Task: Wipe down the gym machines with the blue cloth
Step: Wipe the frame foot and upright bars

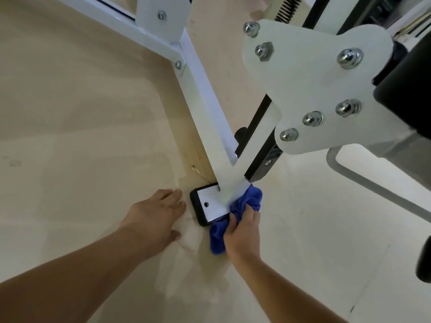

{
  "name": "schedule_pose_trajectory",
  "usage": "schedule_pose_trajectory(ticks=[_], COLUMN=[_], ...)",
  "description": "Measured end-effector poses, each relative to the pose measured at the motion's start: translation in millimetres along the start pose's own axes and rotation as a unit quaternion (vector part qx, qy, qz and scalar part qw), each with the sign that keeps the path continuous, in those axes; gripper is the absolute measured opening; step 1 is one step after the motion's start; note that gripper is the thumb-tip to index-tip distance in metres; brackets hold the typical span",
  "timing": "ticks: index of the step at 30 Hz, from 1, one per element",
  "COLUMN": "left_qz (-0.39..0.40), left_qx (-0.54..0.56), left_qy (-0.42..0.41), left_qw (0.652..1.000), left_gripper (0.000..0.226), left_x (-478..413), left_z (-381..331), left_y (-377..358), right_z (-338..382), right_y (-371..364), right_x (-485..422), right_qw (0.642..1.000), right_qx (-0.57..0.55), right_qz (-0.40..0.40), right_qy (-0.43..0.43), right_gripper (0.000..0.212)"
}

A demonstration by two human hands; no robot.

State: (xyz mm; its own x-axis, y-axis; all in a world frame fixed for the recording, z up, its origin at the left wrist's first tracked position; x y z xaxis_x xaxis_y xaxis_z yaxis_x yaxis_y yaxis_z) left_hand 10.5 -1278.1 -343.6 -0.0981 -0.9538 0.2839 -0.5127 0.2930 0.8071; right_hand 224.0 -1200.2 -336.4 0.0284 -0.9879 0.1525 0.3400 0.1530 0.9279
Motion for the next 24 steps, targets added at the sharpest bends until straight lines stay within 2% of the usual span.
schedule_pose_trajectory(ticks=[5, 7, 9, 11, 14, 17, 20, 24], left_qz=[-0.001, 0.003, 0.006, 0.001, 0.000, 0.001, 0.008, 0.009], left_qx=[0.000, -0.008, -0.011, -0.008, 0.000, -0.005, -0.010, -0.012], left_qy=[0.001, 0.002, 0.004, 0.002, 0.002, 0.001, 0.004, 0.004], left_qw=[1.000, 1.000, 1.000, 1.000, 1.000, 1.000, 1.000, 1.000], left_gripper=[0.074, 0.074, 0.074, 0.075, 0.076, 0.076, 0.076, 0.076], left_x=[-1, -1, 0, 0, 0, -1, -1, 0], left_z=[0, 0, 0, 0, 1, 0, -1, -1], left_y=[-1, 0, 0, 0, -2, -1, 1, 1], right_z=[-13, -3, 6, 5, -1, -12, -14, 12], right_y=[46, 45, 33, 17, 5, 16, 38, 23], right_x=[-85, -92, -73, -40, 2, -25, -65, -32], right_qw=[0.994, 0.991, 0.994, 0.998, 1.000, 0.999, 0.995, 0.995], right_qx=[0.065, 0.085, 0.077, 0.046, 0.010, 0.023, 0.021, 0.011], right_qz=[0.080, 0.102, 0.078, 0.033, 0.023, 0.040, 0.040, 0.025], right_qy=[-0.024, -0.002, 0.026, 0.016, -0.005, -0.021, -0.093, -0.101], right_gripper=[0.032, 0.035, 0.035, 0.026, 0.015, 0.012, 0.015, 0.012])
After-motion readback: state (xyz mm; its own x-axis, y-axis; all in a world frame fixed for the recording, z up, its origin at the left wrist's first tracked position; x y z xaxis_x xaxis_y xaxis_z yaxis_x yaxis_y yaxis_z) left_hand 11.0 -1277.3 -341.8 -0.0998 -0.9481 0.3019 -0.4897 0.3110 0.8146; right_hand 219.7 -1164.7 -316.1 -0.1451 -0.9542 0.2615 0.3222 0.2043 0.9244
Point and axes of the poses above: each hand's wrist, its own x-axis away from the middle knuckle, its own y-axis out of the back of the hand, z = x × y, the point moved 4 cm from there along -x, towards the middle knuckle, and after that the axes turned 8 degrees about x, right-handed, at the moved point
